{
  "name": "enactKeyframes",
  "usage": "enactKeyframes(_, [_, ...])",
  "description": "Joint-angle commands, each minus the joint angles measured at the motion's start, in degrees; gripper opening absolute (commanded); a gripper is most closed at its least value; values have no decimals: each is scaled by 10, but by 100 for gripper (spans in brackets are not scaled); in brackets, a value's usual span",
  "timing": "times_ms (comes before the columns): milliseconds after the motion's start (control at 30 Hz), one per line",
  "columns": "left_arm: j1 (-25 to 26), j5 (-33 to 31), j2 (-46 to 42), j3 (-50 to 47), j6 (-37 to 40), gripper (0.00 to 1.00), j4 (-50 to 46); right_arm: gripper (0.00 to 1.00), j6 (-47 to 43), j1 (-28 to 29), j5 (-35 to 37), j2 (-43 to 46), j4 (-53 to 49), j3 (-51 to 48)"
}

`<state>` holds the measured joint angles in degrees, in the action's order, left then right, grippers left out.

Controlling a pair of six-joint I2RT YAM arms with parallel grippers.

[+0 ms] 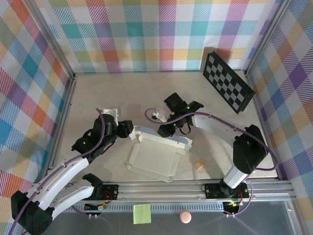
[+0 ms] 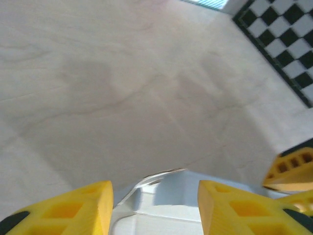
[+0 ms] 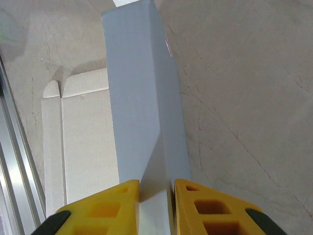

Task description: Fold the paper box

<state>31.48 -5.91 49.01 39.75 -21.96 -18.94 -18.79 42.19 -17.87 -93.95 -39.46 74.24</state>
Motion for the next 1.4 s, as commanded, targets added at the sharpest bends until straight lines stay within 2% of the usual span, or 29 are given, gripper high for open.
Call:
enactKeyframes(0, [4,-31,-1,-34,40,49,-27,24,4,1,1,-11,-13,-15])
enactKeyframes(133, [4,27,-15,-110,72,50,84,24,3,1,2,-12,-12,-14])
enactKeyframes(267, [4,54,-11,-156,114,51,170,24,4,1,-1,-14,-11,-15])
enactKeyframes(400, [4,38,19,-171,156,55,228,24,6,1,-2,-14,-10,-15])
enactKeyframes(533, [4,36,76,-164,179,54,273,23,8,1,-2,-15,-9,-16])
enactKeyframes(600, [4,44,102,-157,185,48,281,23,9,0,0,-15,-9,-15])
enactKeyframes(733, [4,65,115,-154,193,27,281,21,13,1,9,-13,-8,-17])
enactKeyframes(867, [4,82,89,-161,190,17,273,20,20,0,16,-14,-1,-19])
enactKeyframes(1067, [5,147,78,-160,187,14,255,18,32,0,13,-18,10,-19])
enactKeyframes(1367, [11,180,84,-191,162,16,297,17,35,1,4,-19,12,-20])
